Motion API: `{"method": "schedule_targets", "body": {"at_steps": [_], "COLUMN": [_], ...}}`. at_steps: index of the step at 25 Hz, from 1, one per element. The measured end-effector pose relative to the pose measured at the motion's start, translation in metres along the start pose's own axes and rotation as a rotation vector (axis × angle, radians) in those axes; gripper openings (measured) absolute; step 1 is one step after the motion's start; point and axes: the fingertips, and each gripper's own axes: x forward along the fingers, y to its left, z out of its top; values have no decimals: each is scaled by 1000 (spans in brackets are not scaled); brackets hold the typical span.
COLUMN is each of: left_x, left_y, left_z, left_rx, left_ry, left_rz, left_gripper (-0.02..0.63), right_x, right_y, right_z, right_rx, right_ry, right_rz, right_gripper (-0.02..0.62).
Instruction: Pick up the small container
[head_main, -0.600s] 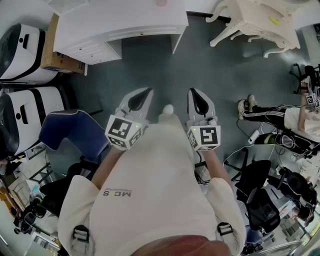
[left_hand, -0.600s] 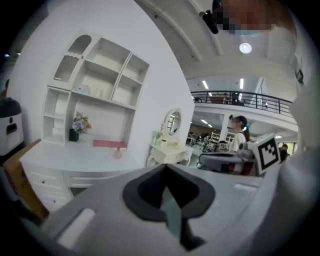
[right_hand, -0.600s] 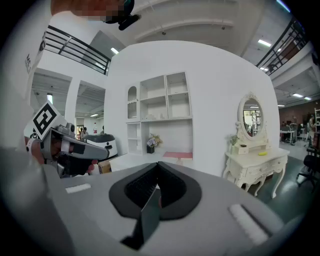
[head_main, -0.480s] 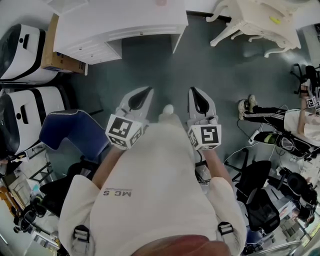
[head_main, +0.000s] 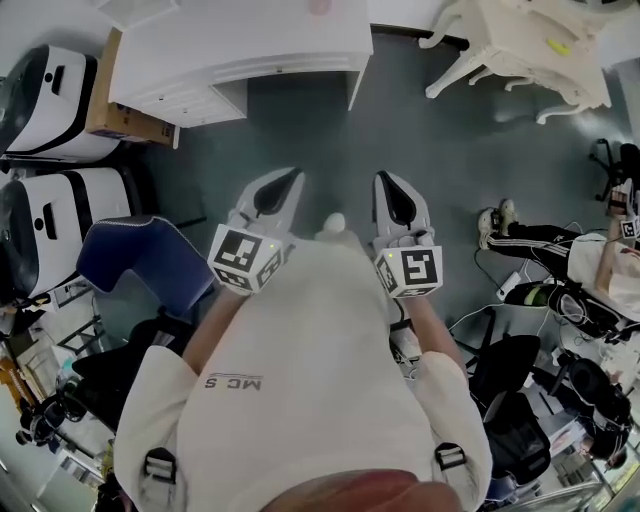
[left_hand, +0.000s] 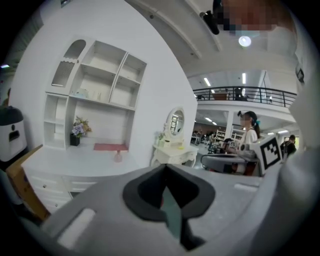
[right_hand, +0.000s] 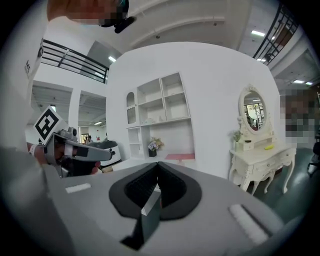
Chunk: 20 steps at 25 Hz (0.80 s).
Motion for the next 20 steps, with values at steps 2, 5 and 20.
{"method": "schedule_targets", "body": {"at_steps": [2,5,20], "left_x": [11,26,191], "left_y": [-5,-12,104], "left_z": [-2,-2,27], "left_rx": [6,5,-25], "left_ry": [0,6,29], "left_rz": [10,28,36], "left_gripper": [0,0,0], "right_x": [-2,-1,168], "right_y": [-14,-31,-134], "right_z": [-5,-15,-7], "right_rx": [16,39,-28], "right_ry": [4,26,50], "right_rz": [-4,5,60], "right_gripper": [-3,-3,-3]}}
